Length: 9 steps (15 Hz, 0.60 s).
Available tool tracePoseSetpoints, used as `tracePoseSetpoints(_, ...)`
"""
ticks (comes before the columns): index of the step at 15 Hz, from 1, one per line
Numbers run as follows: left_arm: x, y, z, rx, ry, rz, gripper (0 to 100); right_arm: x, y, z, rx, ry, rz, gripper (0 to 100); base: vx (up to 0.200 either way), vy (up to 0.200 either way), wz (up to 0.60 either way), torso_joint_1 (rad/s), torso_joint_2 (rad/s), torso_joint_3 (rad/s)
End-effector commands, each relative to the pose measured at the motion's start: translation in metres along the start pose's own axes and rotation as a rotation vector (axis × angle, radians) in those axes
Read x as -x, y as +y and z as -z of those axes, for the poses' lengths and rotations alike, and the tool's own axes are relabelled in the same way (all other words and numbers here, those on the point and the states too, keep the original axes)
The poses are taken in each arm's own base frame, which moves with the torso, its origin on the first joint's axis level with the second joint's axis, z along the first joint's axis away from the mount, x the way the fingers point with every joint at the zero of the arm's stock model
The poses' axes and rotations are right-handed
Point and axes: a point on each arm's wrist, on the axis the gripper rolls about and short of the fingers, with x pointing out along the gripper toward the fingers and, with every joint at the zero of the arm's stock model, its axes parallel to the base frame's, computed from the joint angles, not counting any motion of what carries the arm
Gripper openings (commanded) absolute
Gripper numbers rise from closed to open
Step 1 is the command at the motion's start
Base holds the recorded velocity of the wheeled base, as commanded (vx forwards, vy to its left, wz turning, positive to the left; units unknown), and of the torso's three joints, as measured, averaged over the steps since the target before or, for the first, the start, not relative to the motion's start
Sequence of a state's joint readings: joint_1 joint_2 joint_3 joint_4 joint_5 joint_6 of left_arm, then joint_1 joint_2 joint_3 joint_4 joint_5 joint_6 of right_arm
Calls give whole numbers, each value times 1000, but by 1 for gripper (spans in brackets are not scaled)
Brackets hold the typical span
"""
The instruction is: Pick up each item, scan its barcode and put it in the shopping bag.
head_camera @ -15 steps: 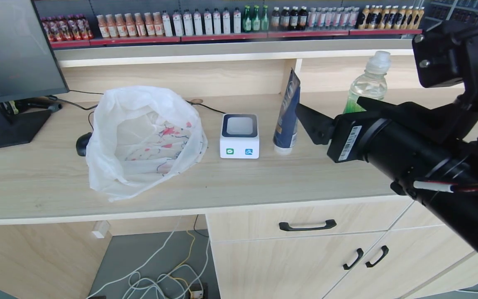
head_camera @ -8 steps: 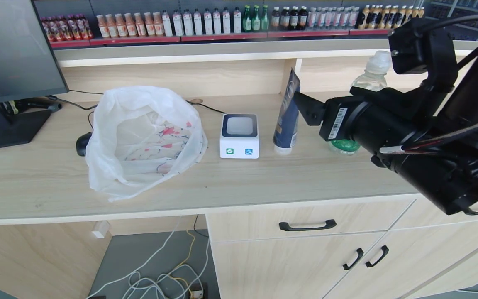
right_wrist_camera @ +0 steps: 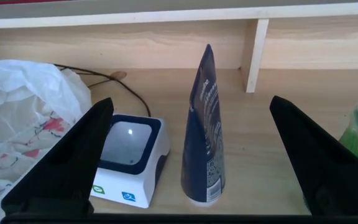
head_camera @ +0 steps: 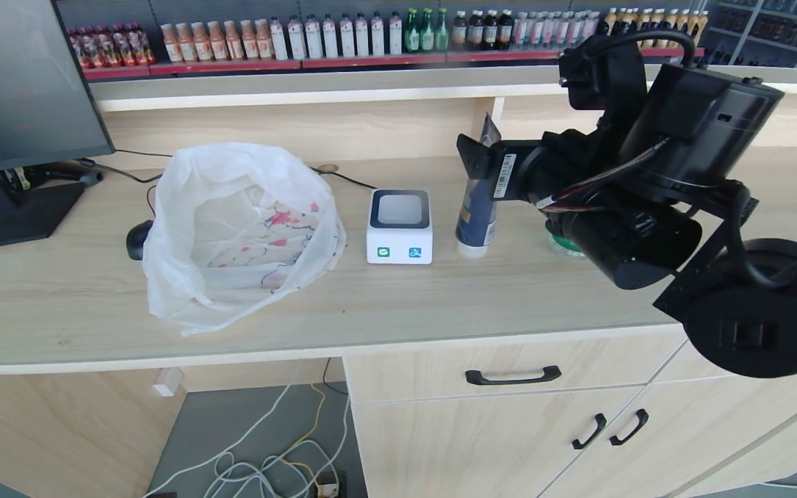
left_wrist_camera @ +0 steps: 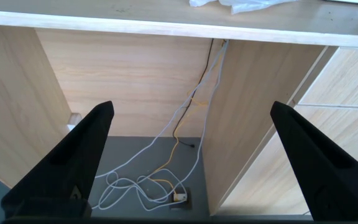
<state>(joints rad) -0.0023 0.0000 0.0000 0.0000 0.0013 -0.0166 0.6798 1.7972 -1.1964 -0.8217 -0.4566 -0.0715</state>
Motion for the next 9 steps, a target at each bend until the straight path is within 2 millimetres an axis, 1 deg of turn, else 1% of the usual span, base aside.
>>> tracePoseSetpoints(1,0,0,0,0,0,-1,100,-11,2,8,7,8,6,100,0,0,0,0,0,0)
tracePoseSetpoints(2,0,0,0,0,0,-1,100,-12,2,8,6,6,8,100,0,0,0,0,0,0)
tracePoseSetpoints(5,0,0,0,0,2,0,100,-25,0,15,12,9,27,100,0,0,0,0,0,0)
tracePoseSetpoints(9,0,0,0,0,0,-1,100,-32,-5,24,15,23,46,100,0,0,0,0,0,0)
